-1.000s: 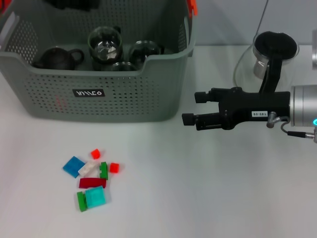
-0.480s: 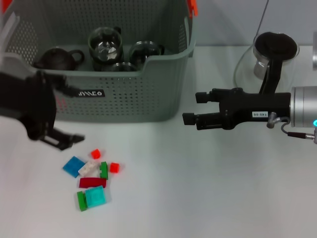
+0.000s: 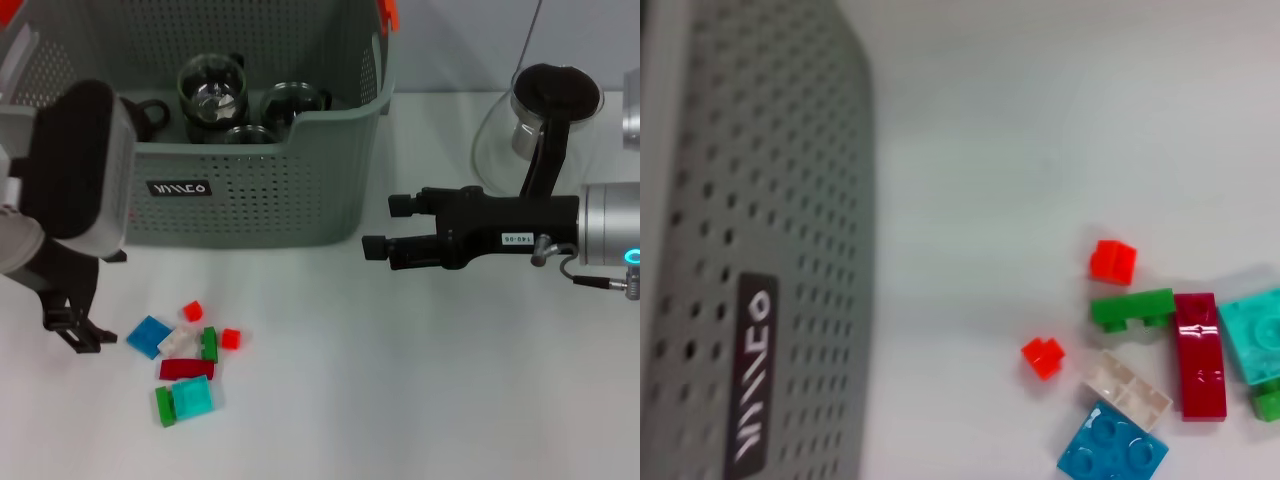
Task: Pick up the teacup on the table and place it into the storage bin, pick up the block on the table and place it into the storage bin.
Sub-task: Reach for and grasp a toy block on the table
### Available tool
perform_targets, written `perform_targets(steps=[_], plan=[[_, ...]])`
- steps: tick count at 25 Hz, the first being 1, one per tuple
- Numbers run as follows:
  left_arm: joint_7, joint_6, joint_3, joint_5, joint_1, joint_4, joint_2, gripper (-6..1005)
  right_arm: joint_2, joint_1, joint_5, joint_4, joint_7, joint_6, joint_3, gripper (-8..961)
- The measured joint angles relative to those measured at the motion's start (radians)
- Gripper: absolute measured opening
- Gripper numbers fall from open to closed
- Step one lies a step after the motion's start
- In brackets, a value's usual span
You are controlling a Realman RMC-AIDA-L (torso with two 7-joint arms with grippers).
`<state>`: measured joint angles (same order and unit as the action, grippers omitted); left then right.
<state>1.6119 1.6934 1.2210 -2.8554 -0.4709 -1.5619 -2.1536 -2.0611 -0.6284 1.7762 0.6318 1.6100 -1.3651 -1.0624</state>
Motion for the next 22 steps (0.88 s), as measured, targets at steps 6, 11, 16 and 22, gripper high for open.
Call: perform_targets(steps=[6,11,16,22], plan=[[-0.037,-0.017,0.045,-0.003,-0.035,0.076,0.016,932,-0.001,-0.001,0.0,-0.012,0.0,-0.002,-0.002,915],[-0.067,-0.034,0.09,-0.004,-0.061,0.129,0.029,931,0.0,0.0,0.0,-0.012,0.001,-0.01,-0.003,915],[-0.089,-0.052,0.14,-0.005,-0.083,0.181,0.036,929,0.002,-0.001,0.015,-0.012,-0.017,-0.013,-0.009,915],[-0.095,-0.068,0.178,-0.005,-0.122,0.25,0.045,927,-0.014,-0.016,0.066,-0.011,-0.084,-0.013,-0.01,915]])
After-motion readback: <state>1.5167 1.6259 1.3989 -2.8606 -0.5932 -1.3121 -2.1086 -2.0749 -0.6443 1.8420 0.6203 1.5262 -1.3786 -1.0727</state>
